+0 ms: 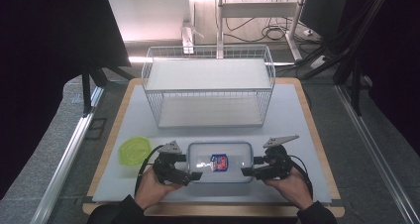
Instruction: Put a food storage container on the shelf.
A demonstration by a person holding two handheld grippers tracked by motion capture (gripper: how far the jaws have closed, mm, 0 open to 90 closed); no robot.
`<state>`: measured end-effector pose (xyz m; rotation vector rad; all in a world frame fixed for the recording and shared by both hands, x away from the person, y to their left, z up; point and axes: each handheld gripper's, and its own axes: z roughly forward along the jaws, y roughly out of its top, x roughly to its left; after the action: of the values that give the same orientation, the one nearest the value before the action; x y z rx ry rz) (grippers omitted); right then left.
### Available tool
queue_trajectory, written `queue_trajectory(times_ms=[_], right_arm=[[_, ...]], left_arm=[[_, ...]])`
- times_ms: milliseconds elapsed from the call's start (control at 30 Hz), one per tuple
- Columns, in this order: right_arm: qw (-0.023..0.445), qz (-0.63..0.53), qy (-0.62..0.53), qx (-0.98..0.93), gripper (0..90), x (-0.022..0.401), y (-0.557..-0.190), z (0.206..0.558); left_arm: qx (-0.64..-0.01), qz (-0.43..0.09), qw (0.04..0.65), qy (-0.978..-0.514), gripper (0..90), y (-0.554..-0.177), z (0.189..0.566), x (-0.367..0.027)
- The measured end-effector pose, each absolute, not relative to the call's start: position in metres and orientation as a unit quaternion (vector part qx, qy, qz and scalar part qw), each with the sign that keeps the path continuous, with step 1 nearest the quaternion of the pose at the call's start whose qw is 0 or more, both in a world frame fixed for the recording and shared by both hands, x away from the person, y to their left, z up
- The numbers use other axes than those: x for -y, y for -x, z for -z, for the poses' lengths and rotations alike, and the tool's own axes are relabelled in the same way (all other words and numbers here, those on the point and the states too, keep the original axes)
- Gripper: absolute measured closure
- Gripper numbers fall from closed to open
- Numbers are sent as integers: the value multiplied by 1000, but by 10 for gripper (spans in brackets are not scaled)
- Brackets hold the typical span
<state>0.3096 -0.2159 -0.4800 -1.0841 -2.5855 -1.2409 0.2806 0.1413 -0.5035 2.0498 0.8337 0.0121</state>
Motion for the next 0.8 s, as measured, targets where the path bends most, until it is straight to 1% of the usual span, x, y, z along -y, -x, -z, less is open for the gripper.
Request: queue_trajectory(times_ms=[33, 167, 267, 400, 433, 567, 600, 667, 800], right_arm=[[46, 411, 361, 836, 375, 218, -311, 480], [47, 415, 360, 834, 433, 222, -309, 478], [46, 421, 364, 830, 457, 223, -308, 476], [36, 451, 372, 811, 556, 230, -307, 470], [30, 454, 371, 809, 565, 231, -306, 468], [23, 452, 380, 807, 558, 229, -305, 467], [53, 448, 398, 799, 534, 230, -306, 471], [73, 446, 405, 795, 516, 231, -305, 478], [78, 452, 408, 789, 515, 232, -303, 482]], left_arm=[[-345, 7, 456, -821, 269, -281, 503, -147], [-359, 34, 474, -803, 387, -284, 502, -156], [-368, 37, 478, -797, 404, -283, 502, -156], [-382, 53, 491, -781, 448, -286, 503, -158], [-385, 56, 493, -778, 454, -287, 503, -158], [-396, 69, 501, -767, 466, -288, 504, -160], [-395, 68, 500, -768, 473, -286, 504, -160], [-395, 69, 498, -769, 474, -286, 504, -161], [-394, 66, 496, -771, 473, -285, 504, -160]])
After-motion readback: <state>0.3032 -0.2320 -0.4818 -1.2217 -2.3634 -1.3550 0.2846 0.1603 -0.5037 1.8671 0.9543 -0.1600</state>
